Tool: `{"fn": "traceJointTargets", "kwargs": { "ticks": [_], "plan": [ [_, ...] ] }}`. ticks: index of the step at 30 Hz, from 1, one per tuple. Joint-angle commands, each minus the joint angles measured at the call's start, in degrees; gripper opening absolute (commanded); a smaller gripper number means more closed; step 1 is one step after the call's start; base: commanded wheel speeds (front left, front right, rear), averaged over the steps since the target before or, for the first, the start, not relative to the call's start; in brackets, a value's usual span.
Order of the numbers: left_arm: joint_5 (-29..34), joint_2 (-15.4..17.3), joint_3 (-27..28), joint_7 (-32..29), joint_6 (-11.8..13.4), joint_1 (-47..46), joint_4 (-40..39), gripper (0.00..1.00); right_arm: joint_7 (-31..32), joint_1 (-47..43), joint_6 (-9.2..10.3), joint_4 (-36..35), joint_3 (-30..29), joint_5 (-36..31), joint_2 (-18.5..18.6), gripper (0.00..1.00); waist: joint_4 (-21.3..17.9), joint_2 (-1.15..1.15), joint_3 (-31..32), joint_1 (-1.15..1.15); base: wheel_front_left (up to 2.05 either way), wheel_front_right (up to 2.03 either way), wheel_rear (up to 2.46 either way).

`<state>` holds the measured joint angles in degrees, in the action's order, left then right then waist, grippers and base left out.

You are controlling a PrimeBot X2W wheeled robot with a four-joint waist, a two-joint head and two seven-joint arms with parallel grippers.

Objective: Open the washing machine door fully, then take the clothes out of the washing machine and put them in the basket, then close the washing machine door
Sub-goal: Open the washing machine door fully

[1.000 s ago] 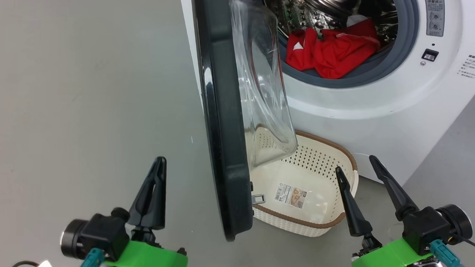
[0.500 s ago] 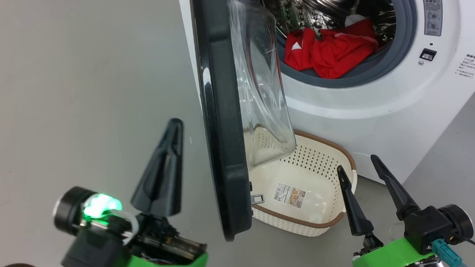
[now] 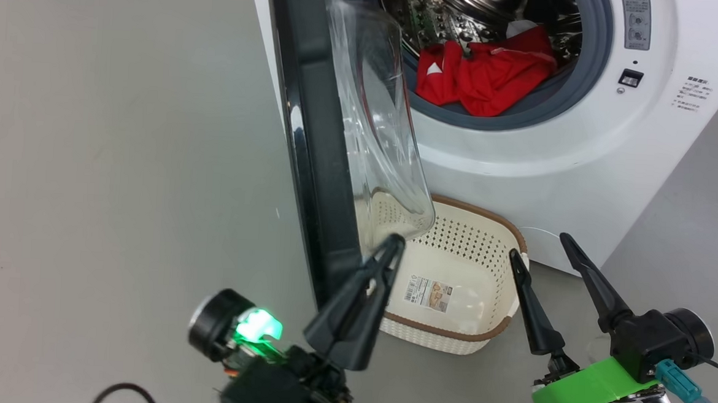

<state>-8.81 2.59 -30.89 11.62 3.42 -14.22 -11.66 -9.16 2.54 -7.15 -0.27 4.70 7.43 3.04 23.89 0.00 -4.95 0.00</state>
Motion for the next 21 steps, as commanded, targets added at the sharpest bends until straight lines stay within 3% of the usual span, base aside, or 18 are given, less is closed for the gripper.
{"fn": "traceJointTargets", "kwargs": {
  "ticks": [1,6,21],
  "plan": [
    [0.47,0.35,0.78,-0.70,-0.48,-2.17,-0.07,0.00,-0.32,1.80,-0.34,-1.70,1.57,0.28,-0.16,1.00,-0.31,0.00,-0.13,0.00,0.00,0.00,0.00],
    [0.94,0.34,-1.31,-2.41,-0.18,-2.66,4.65,0.00,-0.53,1.99,-0.34,-1.99,1.54,0.35,-0.16,1.00,-0.88,0.00,-0.47,0.00,0.00,0.00,0.00],
    [-0.87,0.31,-0.37,-4.54,4.35,-4.02,13.80,0.00,-1.06,2.16,-0.34,-2.30,1.86,0.46,-0.16,1.00,-1.62,0.00,-1.32,0.00,0.00,0.00,0.00]
  ]
}}
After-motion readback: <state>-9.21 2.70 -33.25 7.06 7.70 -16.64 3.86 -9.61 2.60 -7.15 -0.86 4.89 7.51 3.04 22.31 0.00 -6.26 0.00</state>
